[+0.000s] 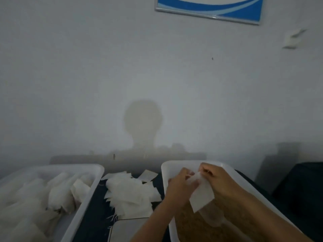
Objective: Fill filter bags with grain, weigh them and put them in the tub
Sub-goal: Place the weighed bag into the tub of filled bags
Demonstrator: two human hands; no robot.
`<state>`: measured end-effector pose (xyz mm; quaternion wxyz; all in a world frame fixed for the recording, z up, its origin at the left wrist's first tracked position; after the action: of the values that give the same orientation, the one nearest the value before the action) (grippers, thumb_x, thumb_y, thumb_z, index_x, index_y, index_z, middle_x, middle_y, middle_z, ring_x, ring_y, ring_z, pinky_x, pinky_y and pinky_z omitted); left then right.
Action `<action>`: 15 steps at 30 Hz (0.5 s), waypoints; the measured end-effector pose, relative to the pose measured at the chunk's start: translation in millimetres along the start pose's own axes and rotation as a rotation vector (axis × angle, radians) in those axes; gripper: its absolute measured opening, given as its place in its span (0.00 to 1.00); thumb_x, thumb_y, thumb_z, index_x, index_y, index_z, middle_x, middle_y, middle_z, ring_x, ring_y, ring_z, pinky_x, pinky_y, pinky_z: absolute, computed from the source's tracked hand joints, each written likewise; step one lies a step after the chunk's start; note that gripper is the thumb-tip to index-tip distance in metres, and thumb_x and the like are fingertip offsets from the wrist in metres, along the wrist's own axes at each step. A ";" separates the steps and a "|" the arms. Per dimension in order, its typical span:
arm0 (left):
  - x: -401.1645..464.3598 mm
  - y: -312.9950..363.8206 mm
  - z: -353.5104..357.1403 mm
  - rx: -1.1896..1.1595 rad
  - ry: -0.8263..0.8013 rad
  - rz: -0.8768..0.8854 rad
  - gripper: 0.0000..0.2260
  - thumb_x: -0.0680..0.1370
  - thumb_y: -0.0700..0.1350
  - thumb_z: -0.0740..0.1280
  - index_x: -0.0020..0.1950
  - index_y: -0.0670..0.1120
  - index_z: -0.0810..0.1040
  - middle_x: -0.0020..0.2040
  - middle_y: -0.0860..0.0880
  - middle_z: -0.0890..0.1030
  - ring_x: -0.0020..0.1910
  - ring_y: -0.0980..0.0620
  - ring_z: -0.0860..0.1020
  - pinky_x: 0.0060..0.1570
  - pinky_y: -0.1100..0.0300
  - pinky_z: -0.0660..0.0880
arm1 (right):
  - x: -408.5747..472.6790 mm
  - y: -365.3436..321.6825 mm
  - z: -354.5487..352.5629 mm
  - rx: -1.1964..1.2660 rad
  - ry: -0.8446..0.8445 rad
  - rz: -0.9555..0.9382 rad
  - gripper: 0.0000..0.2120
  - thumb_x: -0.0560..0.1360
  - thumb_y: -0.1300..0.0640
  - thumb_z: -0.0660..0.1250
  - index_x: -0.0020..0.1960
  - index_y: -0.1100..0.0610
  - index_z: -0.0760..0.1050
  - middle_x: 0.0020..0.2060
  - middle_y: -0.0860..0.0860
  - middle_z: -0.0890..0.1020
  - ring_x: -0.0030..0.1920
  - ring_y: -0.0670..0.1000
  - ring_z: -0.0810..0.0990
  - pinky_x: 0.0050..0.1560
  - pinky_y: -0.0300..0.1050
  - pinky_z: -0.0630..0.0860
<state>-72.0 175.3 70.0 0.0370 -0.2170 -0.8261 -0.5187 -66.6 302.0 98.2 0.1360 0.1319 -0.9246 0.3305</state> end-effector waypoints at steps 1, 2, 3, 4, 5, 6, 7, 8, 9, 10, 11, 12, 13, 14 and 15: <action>1.7 -2.4 10.9 0.016 -0.015 -0.006 0.07 0.78 0.54 0.63 0.50 0.52 0.72 0.46 0.55 0.76 0.47 0.56 0.76 0.51 0.60 0.73 | -5.1 11.8 5.0 -0.015 -0.024 0.018 0.14 0.79 0.56 0.60 0.35 0.50 0.68 0.35 0.53 0.75 0.36 0.49 0.74 0.39 0.39 0.68; 3.5 -4.8 19.7 0.026 -0.028 -0.001 0.06 0.78 0.54 0.63 0.45 0.53 0.72 0.42 0.56 0.76 0.44 0.57 0.75 0.47 0.64 0.72 | -9.6 23.3 9.7 -0.031 -0.045 0.046 0.12 0.79 0.54 0.59 0.36 0.50 0.68 0.36 0.52 0.76 0.38 0.48 0.75 0.41 0.41 0.70; 4.8 -7.1 26.8 0.037 -0.045 0.006 0.08 0.78 0.54 0.63 0.41 0.54 0.71 0.40 0.57 0.75 0.40 0.60 0.75 0.43 0.68 0.71 | -14.0 32.6 12.8 -0.047 -0.053 0.078 0.11 0.79 0.52 0.59 0.37 0.49 0.69 0.36 0.50 0.77 0.39 0.47 0.77 0.43 0.43 0.73; 5.7 -10.0 33.1 0.049 -0.062 0.010 0.10 0.79 0.53 0.63 0.38 0.55 0.70 0.37 0.57 0.74 0.37 0.62 0.73 0.39 0.71 0.69 | -17.6 39.2 15.4 -0.061 -0.051 0.093 0.10 0.79 0.51 0.59 0.38 0.47 0.71 0.36 0.47 0.78 0.39 0.45 0.77 0.44 0.44 0.74; 6.2 -13.5 38.9 0.054 -0.082 0.010 0.12 0.79 0.53 0.63 0.36 0.55 0.70 0.35 0.57 0.73 0.34 0.64 0.71 0.36 0.71 0.67 | -21.5 43.3 16.9 -0.076 -0.040 0.095 0.10 0.78 0.51 0.60 0.38 0.46 0.71 0.36 0.46 0.78 0.39 0.44 0.77 0.44 0.45 0.74; 6.8 -16.6 44.4 0.051 -0.106 0.011 0.13 0.79 0.52 0.62 0.34 0.54 0.69 0.33 0.57 0.71 0.32 0.64 0.69 0.34 0.71 0.65 | -24.3 45.5 18.2 -0.096 -0.024 0.088 0.10 0.77 0.51 0.62 0.37 0.45 0.71 0.35 0.45 0.78 0.38 0.43 0.77 0.43 0.43 0.74; 6.9 -20.2 49.6 0.051 -0.129 0.007 0.15 0.80 0.50 0.62 0.33 0.54 0.68 0.32 0.57 0.70 0.30 0.64 0.68 0.33 0.71 0.64 | -26.7 46.8 18.8 -0.120 -0.003 0.089 0.10 0.76 0.52 0.64 0.36 0.44 0.71 0.34 0.45 0.77 0.37 0.42 0.76 0.42 0.41 0.74; 6.8 -23.3 54.0 0.053 -0.148 -0.003 0.16 0.80 0.49 0.61 0.32 0.54 0.66 0.32 0.57 0.69 0.29 0.65 0.67 0.32 0.72 0.63 | -29.1 47.6 19.1 -0.127 0.026 0.098 0.10 0.75 0.53 0.65 0.36 0.45 0.70 0.34 0.45 0.77 0.36 0.41 0.75 0.41 0.38 0.73; 7.4 -26.6 56.6 0.057 -0.158 -0.022 0.16 0.80 0.47 0.60 0.32 0.53 0.66 0.32 0.57 0.68 0.28 0.65 0.67 0.30 0.73 0.63 | -31.0 48.6 19.0 -0.099 0.066 0.129 0.10 0.76 0.55 0.65 0.37 0.47 0.70 0.33 0.46 0.76 0.35 0.40 0.74 0.39 0.35 0.72; 8.9 -30.5 57.8 0.055 -0.153 -0.048 0.16 0.80 0.46 0.60 0.32 0.53 0.65 0.32 0.57 0.67 0.28 0.66 0.66 0.29 0.75 0.63 | -32.4 49.5 18.7 -0.033 0.102 0.166 0.10 0.77 0.56 0.64 0.38 0.52 0.70 0.32 0.47 0.74 0.31 0.39 0.72 0.37 0.32 0.70; 10.8 -34.4 57.8 0.039 -0.142 -0.079 0.15 0.80 0.45 0.59 0.33 0.52 0.65 0.32 0.56 0.67 0.29 0.65 0.66 0.29 0.75 0.63 | -32.8 52.8 20.2 0.053 0.119 0.215 0.11 0.78 0.57 0.63 0.37 0.56 0.68 0.30 0.48 0.71 0.28 0.39 0.69 0.34 0.31 0.69; 12.9 -38.2 57.4 0.013 -0.126 -0.107 0.15 0.80 0.44 0.59 0.33 0.51 0.64 0.33 0.55 0.67 0.30 0.63 0.66 0.30 0.74 0.63 | -33.3 56.3 23.4 0.152 0.113 0.262 0.13 0.79 0.56 0.62 0.36 0.57 0.67 0.29 0.49 0.69 0.25 0.39 0.67 0.31 0.31 0.67; 14.4 -42.4 57.4 -0.023 -0.110 -0.139 0.14 0.80 0.44 0.59 0.34 0.50 0.64 0.34 0.54 0.67 0.32 0.60 0.66 0.31 0.72 0.63 | -34.1 60.0 28.0 0.246 0.093 0.312 0.14 0.79 0.55 0.61 0.36 0.58 0.67 0.29 0.50 0.68 0.25 0.39 0.67 0.29 0.31 0.66; 15.0 -45.8 57.4 -0.064 -0.097 -0.168 0.14 0.80 0.44 0.60 0.34 0.49 0.64 0.34 0.54 0.67 0.33 0.59 0.66 0.33 0.70 0.64 | -35.0 61.5 33.3 0.345 0.064 0.362 0.14 0.79 0.54 0.61 0.37 0.57 0.70 0.29 0.51 0.71 0.27 0.40 0.70 0.30 0.31 0.66; 15.0 -48.0 58.1 -0.106 -0.100 -0.185 0.15 0.80 0.43 0.61 0.33 0.49 0.64 0.33 0.53 0.66 0.33 0.58 0.66 0.34 0.68 0.63 | -36.4 62.3 38.8 0.443 0.034 0.413 0.13 0.79 0.53 0.61 0.39 0.57 0.75 0.32 0.52 0.76 0.32 0.42 0.75 0.33 0.32 0.69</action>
<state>-95.0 213.2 7.3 -0.0638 -0.1673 -0.8147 -0.5515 -60.0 329.0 21.1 0.0494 -0.0380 -0.8347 0.5471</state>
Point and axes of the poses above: each hand's wrist, its own x-axis towards the middle knuckle, its own z-axis out of the palm, y = z × x, the point moved 7 cm from there along x, towards the middle knuckle
